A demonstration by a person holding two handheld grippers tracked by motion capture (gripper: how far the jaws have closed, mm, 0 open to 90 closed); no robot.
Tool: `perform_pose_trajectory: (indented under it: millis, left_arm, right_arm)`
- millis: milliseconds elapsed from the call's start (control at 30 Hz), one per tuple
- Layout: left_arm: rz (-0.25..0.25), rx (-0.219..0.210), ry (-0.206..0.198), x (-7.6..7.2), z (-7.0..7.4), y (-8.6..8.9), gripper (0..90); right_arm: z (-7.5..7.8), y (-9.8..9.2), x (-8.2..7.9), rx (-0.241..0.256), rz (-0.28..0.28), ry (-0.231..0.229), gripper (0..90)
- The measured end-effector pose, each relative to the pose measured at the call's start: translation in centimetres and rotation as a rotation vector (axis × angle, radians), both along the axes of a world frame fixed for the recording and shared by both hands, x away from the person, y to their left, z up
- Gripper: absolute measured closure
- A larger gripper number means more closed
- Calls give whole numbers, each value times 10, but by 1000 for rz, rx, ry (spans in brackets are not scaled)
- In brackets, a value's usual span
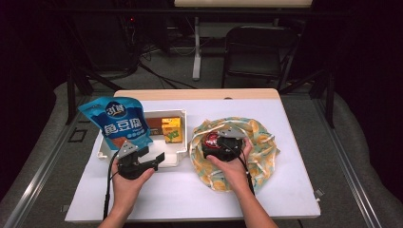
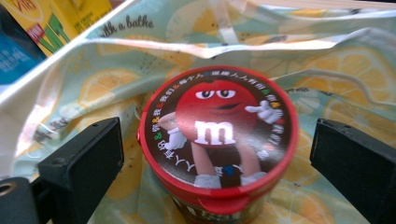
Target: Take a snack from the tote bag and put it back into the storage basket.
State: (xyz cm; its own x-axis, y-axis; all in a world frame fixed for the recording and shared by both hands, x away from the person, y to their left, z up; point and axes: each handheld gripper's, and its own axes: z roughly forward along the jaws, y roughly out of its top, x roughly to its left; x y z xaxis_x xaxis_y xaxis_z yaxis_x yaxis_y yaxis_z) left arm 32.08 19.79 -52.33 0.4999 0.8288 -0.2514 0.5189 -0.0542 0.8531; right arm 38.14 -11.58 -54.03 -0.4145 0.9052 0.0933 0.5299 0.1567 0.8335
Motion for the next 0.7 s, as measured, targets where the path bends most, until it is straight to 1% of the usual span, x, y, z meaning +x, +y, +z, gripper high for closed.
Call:
perform_pose_trajectory:
  millis: [67, 100, 133, 200, 233, 333, 400, 433, 467, 500, 700]
  left_arm:
    - [-8, 0, 2, 0, 0, -1, 224]
    - [-10, -1, -3, 0, -1, -2, 218]
    - [-14, 2, -1, -1, 0, -2, 212]
    - [-17, 5, -14, -1, -1, -3, 205]
    - [-21, 8, -12, -2, 0, -3, 204]
    - [-19, 8, -13, -1, 0, -3, 200]
    - [-20, 10, -11, -2, -1, -3, 201]
    - [-21, 10, -12, -2, -1, -4, 200]
    - [-22, 12, -12, -2, -1, -4, 201]
    - [-23, 12, -12, -2, -1, -4, 201]
    - [-25, 10, -19, -2, -1, -4, 201]
  right_arm:
    - [-4, 1, 2, -10, -8, 0, 25]
    - [-6, 1, 4, -9, -20, 1, 27]
    - [-8, 0, 5, -4, -21, 1, 29]
    - [-10, 1, 7, -4, -24, -9, 35]
    - [-11, 1, 8, 4, -22, -16, 37]
    - [-13, 1, 10, 7, -17, -11, 49]
    - [-14, 2, 11, 20, -13, -14, 98]
    - [-14, 2, 10, 20, -10, -23, 167]
    - [-13, 3, 8, 15, -8, -41, 194]
    - [-13, 4, 7, -4, -9, -43, 198]
    - [-11, 4, 4, -11, -3, -41, 204]
